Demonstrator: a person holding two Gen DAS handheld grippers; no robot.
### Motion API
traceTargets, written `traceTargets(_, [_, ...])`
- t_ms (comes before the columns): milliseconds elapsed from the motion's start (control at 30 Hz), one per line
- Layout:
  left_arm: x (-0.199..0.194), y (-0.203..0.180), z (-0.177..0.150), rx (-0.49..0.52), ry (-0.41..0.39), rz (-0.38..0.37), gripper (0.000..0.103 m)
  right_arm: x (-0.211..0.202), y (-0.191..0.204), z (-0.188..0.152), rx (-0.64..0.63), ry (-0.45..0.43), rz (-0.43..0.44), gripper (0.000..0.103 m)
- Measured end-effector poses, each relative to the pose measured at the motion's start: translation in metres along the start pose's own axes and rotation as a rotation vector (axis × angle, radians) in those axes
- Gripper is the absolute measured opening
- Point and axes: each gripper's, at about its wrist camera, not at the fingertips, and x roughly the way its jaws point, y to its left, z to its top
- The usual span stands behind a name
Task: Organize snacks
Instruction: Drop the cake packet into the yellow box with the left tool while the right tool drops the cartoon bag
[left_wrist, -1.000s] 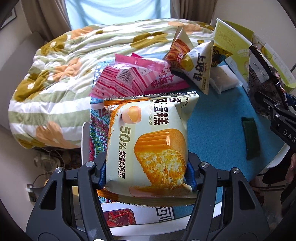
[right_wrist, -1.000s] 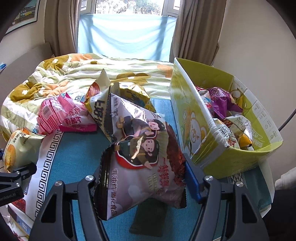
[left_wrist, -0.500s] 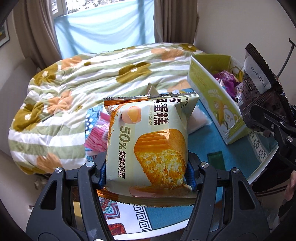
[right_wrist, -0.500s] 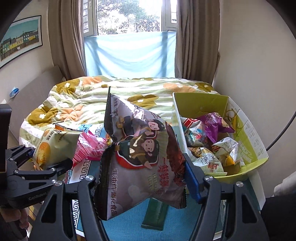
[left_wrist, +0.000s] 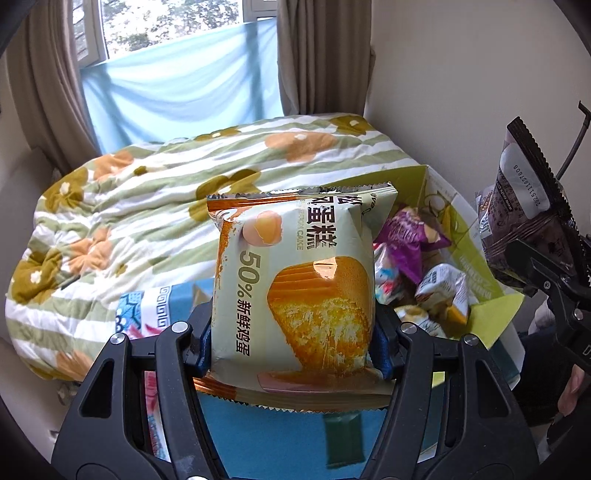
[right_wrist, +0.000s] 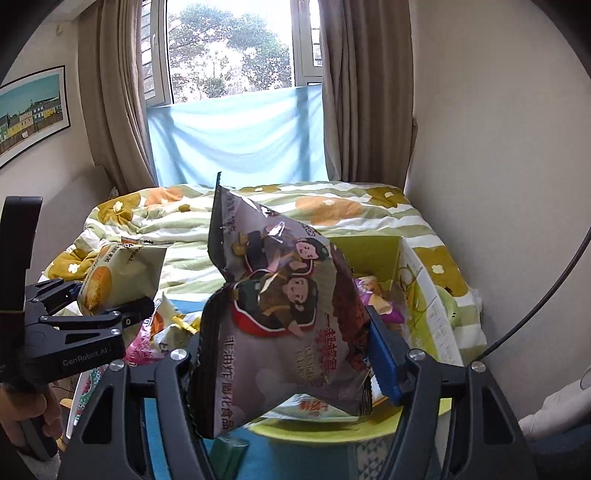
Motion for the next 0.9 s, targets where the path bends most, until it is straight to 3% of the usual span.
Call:
traceTargets(333, [0.09,-0.092,0.067,-0.024,0.078,-0.023,0.062,0.047,-0.09,0.026,-0.008,0.062,0.04,0.064])
traceTargets(367, [0.095,-0.096,0.069,-0.027,0.079,-0.019,0.066,0.051,-0.094,0.026,-0.012,0.072,0.045,0.064])
traceTargets(400, [0.099,-0.1,0.071,-0.03,0.079,-0.002,0.082,0.055,-0.1,0.028,-0.017,0.08,0.05,0.064])
traceTargets(467, [0.103,-0.104,0.072,-0.035,0.073,0.031,0.102,0.058,-0.107,0.026,-0.028,0.089,0.058,0.064])
traceTargets(733, [0.098,-0.099,0.047,0.018,0.117,0.034,0.102,0.074,-0.125,0.023,0.011,0.128,0.072,0.063])
traceTargets(900, [0.081,-0.096,0.027,0.037,0.127,0.028,0.102,0.081,-0.127,0.037,0.024,0.144,0.069,0.064])
